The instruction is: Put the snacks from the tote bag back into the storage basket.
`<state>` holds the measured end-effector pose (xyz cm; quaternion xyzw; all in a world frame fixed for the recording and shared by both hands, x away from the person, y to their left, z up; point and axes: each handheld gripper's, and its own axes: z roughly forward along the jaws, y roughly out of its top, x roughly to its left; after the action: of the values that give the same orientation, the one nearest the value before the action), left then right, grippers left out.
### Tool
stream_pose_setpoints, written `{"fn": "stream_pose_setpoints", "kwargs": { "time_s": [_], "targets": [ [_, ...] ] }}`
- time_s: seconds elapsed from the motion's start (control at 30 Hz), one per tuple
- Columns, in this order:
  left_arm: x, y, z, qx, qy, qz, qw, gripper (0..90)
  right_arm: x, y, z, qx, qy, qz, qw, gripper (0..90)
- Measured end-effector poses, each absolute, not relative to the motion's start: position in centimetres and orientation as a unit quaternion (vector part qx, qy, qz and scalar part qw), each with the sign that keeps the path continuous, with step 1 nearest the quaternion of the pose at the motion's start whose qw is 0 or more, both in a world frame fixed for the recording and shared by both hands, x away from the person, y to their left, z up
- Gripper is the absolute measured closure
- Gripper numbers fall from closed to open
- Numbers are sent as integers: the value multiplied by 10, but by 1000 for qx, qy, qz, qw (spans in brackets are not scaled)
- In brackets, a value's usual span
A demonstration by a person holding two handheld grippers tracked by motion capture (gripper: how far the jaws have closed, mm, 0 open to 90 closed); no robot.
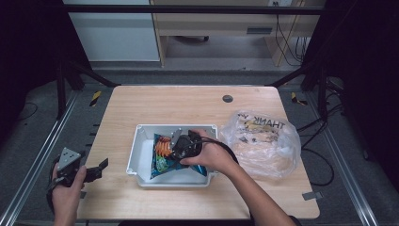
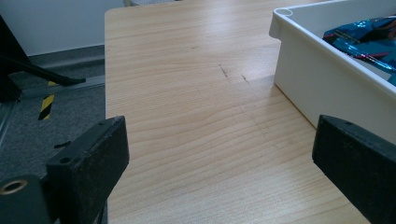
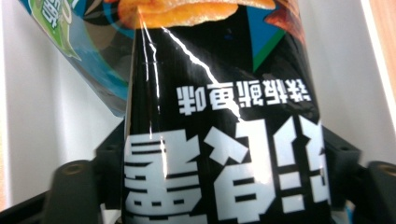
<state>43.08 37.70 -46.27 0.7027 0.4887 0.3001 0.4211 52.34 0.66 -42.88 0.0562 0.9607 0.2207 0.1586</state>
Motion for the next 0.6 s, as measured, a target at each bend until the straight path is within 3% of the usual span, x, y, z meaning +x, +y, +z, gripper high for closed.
{"fn": "stream_pose_setpoints", "kwargs": {
  "time_s": [0.6],
  "targets": [
    [430,382,-464,696,499,301,420,36,514,5,-409,70,957,238,151,123]
  ]
}}
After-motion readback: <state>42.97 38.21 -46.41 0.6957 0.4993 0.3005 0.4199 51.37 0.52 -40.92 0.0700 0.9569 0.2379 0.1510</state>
